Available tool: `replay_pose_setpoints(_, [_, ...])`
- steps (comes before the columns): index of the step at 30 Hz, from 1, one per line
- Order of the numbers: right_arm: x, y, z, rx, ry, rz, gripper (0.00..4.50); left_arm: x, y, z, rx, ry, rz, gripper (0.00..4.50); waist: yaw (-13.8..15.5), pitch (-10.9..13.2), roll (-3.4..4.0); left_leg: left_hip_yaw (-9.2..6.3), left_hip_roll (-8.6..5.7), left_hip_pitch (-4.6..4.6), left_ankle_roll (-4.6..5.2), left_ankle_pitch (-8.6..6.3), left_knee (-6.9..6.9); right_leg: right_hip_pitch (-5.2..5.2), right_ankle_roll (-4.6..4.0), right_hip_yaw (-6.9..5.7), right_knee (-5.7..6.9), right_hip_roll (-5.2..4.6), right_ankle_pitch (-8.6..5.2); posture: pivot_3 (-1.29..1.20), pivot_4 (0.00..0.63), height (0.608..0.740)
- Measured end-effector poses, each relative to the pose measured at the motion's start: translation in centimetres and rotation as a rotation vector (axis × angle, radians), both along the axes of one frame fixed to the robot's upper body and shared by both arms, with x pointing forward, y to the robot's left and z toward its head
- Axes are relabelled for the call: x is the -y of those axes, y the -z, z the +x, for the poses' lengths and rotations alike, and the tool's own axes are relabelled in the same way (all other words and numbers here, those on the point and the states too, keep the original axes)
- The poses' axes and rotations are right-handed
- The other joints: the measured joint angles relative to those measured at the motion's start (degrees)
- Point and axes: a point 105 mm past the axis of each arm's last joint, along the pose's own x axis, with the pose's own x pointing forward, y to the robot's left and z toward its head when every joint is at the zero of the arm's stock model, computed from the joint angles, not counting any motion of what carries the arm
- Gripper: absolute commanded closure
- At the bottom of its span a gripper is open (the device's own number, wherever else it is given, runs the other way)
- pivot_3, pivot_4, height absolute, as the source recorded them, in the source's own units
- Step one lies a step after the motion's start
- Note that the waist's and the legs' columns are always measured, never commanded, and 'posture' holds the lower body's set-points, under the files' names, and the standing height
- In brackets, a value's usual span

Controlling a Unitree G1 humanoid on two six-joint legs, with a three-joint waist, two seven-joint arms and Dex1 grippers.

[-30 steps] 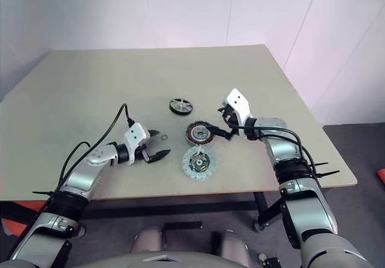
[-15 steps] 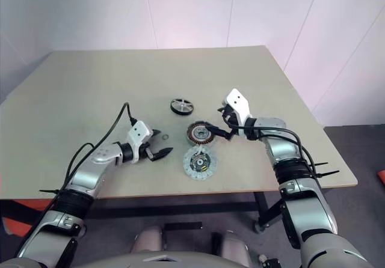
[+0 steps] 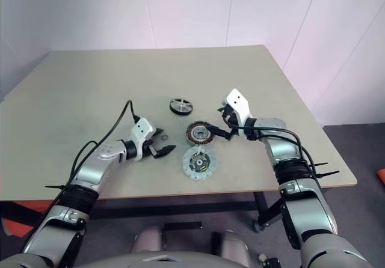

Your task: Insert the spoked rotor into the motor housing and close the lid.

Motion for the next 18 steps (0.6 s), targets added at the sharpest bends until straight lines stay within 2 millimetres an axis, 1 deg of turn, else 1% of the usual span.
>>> replay_pose_setpoints(2, [0.1,0.0,0.1,0.0,0.009,0.0,0.0,-0.1,0.1,-0.3,-0.001,0.006,-0.002,1.65,-0.21,0.0,0.0,0.0,0.01,0.0,0.0,0.0,-0.01,0.0,0.0,0.0,0.01,0.01,0.0,0.0,0.0,0.74])
replay_pose_setpoints(4, [0.1,0.0,0.1,0.0,0.013,-0.001,0.0,-0.3,0.1,-0.5,-0.002,0.005,0.0,2.24,-0.26,0.0,0.01,0.0,0.01,0.02,-0.01,0.0,-0.01,0.0,0.0,0.0,0.03,0.02,0.0,0.0,0.0,0.74])
replay_pose_setpoints(5, [0.1,0.0,0.1,0.0,0.015,-0.001,0.0,-0.4,0.2,-0.5,-0.002,0.004,0.003,2.64,-0.26,-0.01,0.01,0.0,0.01,0.07,-0.01,0.0,-0.01,0.01,0.0,0.01,0.04,0.02,0.0,0.0,0.0,0.74])
replay_pose_setpoints(8, [0.1,0.0,0.1,0.001,0.017,0.0,0.0,-0.8,0.2,-0.5,0.0,-0.011,0.014,2.64,-0.27,-0.01,0.01,0.0,0.01,0.17,-0.02,0.01,-0.01,0.05,0.0,0.02,0.05,0.02,0.0,0.0,0.0,0.74])
replay_pose_setpoints(11, [0.1,0.0,0.1,0.002,0.019,0.001,0.0,-1.4,0.1,-0.5,-0.003,-0.03,0.018,3.19,-0.26,-0.01,0.01,0.0,0.0,0.21,-0.02,0.01,-0.01,0.07,0.0,0.03,0.05,0.02,0.0,0.0,0.0,0.74])
replay_pose_setpoints(14, [-0.1,0.1,0.2,0.004,0.023,0.005,0.0,-1.5,0.2,-0.6,-0.003,-0.032,0.015,4.12,-0.22,-0.01,0.01,0.01,0.0,0.2,-0.02,0.01,-0.01,0.08,-0.01,0.04,0.05,0.02,0.01,0.0,0.0,0.74])
replay_pose_setpoints(18, [0.0,0.0,0.2,0.006,0.029,0.005,0.0,-1.8,0.1,-0.3,-0.011,-0.07,-0.011,4.12,-0.21,-0.01,0.01,0.01,0.0,0.19,-0.02,0.01,-0.01,0.07,-0.01,0.04,0.04,0.02,0.01,0.0,0.0,0.74])
